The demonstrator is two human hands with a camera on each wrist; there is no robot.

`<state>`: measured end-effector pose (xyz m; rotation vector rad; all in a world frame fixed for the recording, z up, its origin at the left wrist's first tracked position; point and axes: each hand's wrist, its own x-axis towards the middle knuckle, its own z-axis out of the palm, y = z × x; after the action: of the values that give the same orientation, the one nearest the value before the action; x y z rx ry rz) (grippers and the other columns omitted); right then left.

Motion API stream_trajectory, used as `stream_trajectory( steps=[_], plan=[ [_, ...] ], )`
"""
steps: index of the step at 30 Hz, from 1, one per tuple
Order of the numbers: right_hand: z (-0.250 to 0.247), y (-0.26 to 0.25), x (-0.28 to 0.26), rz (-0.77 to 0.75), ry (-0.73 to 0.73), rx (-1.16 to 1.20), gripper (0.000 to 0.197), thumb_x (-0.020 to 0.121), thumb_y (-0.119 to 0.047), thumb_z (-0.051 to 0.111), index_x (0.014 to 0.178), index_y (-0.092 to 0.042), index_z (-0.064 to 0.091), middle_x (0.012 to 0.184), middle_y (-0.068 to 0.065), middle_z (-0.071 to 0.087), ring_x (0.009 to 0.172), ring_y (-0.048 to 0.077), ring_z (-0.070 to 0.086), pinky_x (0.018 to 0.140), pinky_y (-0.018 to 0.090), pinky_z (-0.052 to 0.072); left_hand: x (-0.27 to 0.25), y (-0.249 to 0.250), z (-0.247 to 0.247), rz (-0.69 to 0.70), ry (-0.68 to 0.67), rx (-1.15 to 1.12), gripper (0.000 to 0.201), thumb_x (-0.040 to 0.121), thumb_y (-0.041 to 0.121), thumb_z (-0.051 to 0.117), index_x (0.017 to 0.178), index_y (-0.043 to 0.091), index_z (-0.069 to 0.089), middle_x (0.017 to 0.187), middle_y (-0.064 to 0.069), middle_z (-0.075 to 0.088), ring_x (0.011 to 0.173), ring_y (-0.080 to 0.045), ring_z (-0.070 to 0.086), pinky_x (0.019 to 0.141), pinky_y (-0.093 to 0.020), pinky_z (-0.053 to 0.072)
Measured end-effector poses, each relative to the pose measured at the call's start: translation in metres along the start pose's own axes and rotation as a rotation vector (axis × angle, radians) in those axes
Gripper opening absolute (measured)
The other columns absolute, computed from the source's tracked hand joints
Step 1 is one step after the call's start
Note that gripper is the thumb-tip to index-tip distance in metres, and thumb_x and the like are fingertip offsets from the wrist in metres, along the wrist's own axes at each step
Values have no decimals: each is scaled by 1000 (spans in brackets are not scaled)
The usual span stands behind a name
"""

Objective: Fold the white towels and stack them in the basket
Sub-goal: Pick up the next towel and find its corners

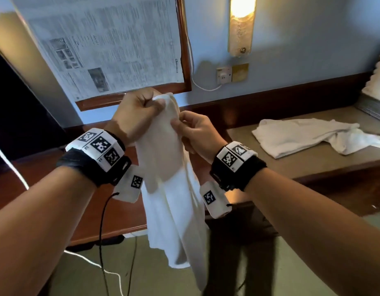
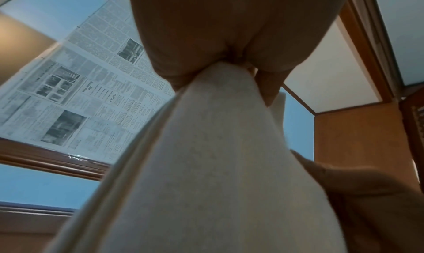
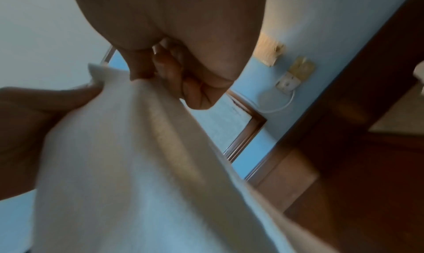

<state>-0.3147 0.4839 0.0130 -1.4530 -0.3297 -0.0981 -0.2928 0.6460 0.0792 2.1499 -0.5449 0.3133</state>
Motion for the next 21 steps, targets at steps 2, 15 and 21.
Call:
stream_trajectory(
  steps=[2, 15, 21],
  plan=[
    [-6, 7, -9, -2, 87, -29, 15, 99, -4, 55, 85, -1, 58, 49, -12, 54, 37, 1, 43, 39, 11, 33, -6, -6, -3, -15, -39, 13, 20, 102, 17, 58, 85, 15, 67, 80, 3, 62, 69, -4, 56, 65, -20, 49],
    [-45, 118, -89, 429, -253, -652, 24, 93, -22, 68, 70, -20, 65, 68, -7, 65, 63, 5, 58, 67, 30, 49, -28, -17, -39, -28, 159, -46, 23, 94, 26, 58, 81, 9, 66, 77, -4, 52, 67, -7, 45, 62, -24, 38],
    [-113, 147, -122, 601, -94, -740, 24, 97, -22, 62, 79, -7, 64, 56, -6, 51, 34, -5, 45, 41, 10, 31, -37, -28, -48, -108, 214, -82, 20, 96, 22, 61, 78, 26, 68, 69, 5, 63, 62, -8, 56, 58, -20, 47]
  ],
)
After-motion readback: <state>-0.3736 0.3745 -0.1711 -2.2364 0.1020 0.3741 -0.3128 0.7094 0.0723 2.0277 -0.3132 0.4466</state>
